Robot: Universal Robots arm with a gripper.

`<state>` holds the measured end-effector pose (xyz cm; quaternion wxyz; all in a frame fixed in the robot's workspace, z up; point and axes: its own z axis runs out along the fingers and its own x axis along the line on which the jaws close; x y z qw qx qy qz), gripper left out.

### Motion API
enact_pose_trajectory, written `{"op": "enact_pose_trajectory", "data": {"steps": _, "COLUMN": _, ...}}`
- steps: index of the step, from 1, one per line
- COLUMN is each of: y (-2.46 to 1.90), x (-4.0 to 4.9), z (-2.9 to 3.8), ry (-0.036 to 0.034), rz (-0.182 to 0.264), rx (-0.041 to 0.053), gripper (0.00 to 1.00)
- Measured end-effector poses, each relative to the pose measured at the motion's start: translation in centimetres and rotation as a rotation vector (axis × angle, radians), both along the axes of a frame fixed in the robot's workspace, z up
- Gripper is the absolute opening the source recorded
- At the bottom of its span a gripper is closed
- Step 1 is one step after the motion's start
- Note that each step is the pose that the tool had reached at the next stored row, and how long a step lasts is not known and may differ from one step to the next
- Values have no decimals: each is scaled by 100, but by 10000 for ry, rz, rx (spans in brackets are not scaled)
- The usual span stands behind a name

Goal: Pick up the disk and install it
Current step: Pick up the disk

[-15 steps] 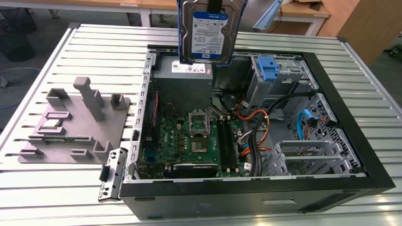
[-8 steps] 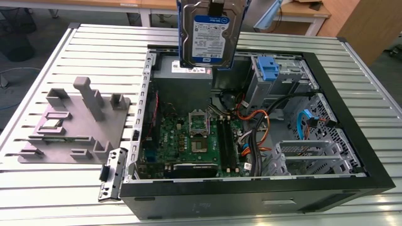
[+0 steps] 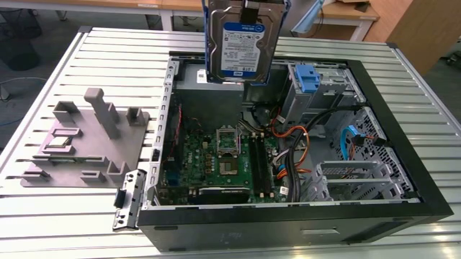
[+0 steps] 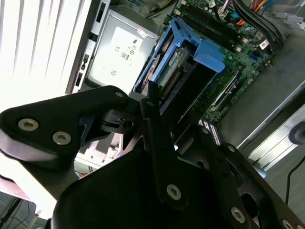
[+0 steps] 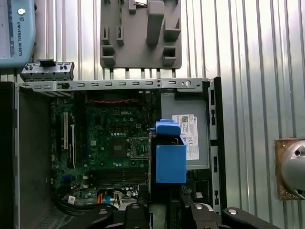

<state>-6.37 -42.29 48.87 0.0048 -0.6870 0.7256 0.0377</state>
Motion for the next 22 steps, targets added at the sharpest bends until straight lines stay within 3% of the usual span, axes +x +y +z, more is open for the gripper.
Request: {"op": "enact_pose_trajectory", "data": {"steps": 22, "y": -338, "x": 25, "z": 0, "ry": 0, "rz": 0, "rx": -1, "gripper": 35}}
